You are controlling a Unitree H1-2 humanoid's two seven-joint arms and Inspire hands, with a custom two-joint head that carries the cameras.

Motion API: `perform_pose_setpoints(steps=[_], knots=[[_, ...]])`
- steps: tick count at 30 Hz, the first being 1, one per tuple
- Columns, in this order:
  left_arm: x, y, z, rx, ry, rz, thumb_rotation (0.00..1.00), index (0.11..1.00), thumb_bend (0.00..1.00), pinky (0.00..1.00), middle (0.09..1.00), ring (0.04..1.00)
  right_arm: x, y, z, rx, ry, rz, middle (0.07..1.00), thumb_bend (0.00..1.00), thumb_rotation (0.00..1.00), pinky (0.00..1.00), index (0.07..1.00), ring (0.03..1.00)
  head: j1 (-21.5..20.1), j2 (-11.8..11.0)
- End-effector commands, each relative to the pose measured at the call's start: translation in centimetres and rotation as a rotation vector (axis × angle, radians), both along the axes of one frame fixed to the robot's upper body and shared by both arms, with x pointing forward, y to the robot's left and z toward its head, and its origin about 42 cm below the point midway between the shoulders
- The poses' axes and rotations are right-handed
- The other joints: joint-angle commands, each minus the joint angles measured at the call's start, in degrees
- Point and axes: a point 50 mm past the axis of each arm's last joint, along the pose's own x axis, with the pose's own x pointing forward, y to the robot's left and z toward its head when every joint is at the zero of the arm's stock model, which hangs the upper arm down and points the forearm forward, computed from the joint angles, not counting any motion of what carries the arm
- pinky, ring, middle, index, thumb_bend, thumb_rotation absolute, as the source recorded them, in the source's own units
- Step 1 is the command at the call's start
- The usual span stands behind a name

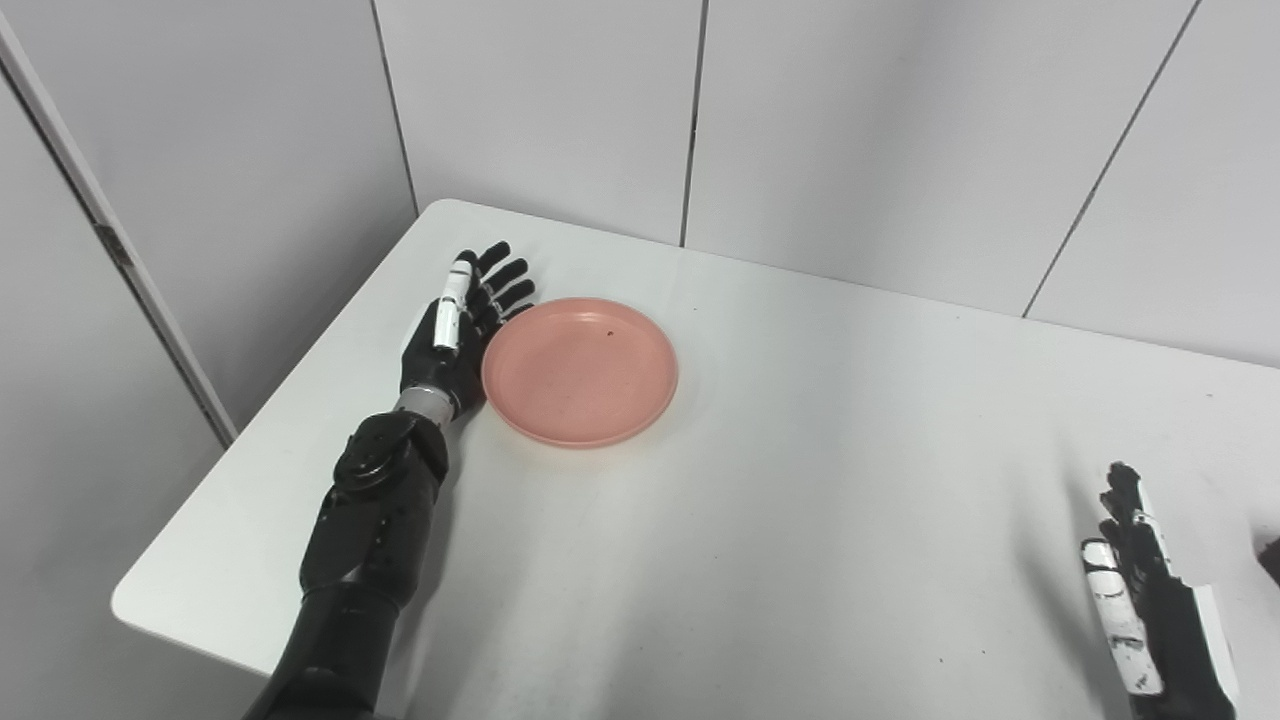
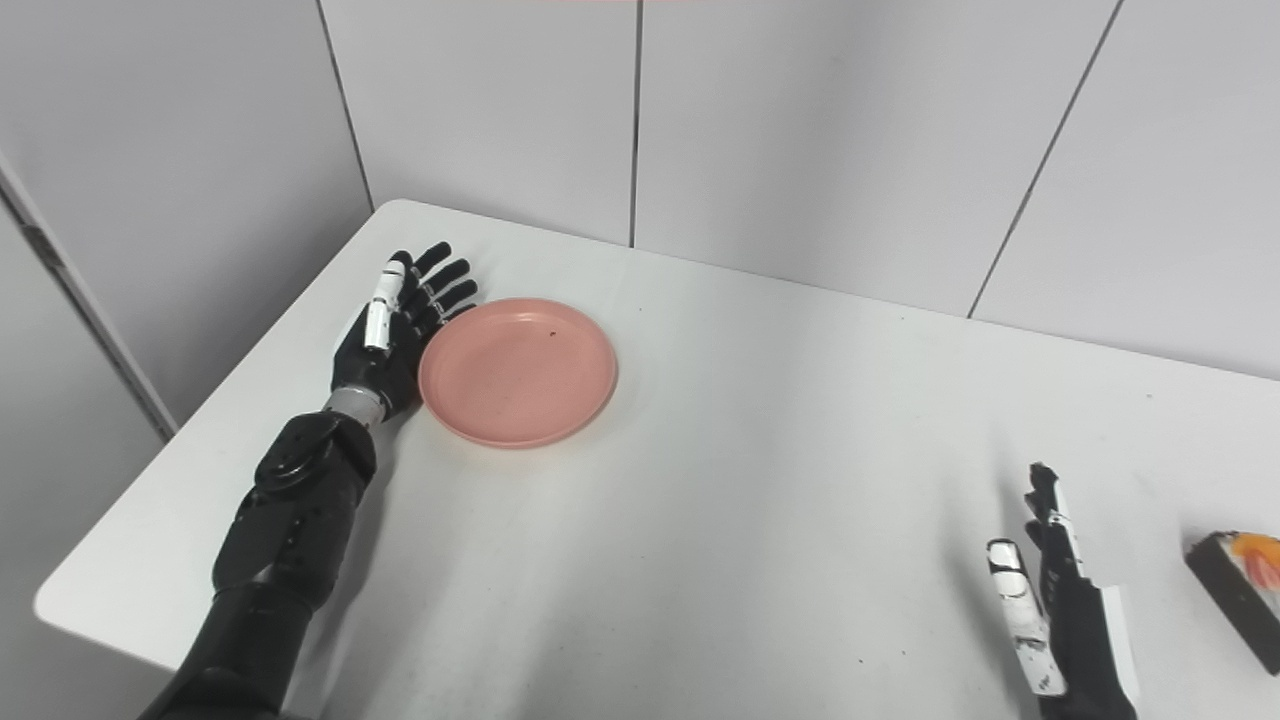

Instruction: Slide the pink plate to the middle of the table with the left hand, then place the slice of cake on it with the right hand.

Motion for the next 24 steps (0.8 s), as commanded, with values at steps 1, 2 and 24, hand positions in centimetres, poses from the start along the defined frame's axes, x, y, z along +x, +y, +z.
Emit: perform_pose_setpoints(steps=[1, 2, 24], knots=[[-0.3, -1.1, -0.8, 0.000, 0.059, -0.037, 1.00, 0.842, 0.42, 0.83, 0.856, 0.853, -1.7, -0.2, -2.0, 0.000, 0.062, -0.023, 0.977, 0.35, 1.00, 0.96, 0.970, 0.966, -0.6, 0.2], [-0.2, -1.5, -0.7, -0.001, 0.060, -0.053, 1.00, 0.844, 0.42, 0.83, 0.859, 0.856, -1.7, -0.1, -2.0, -0.006, 0.060, -0.022, 0.976, 0.35, 1.00, 0.95, 0.969, 0.964, -1.1, 0.3], [0.6, -12.9, 0.7, -0.005, 0.077, -0.409, 1.00, 0.841, 0.41, 0.85, 0.862, 0.855, -1.6, 2.8, -1.2, -0.018, 0.022, -0.012, 0.958, 0.36, 1.00, 0.90, 0.949, 0.941, -8.7, 3.1]])
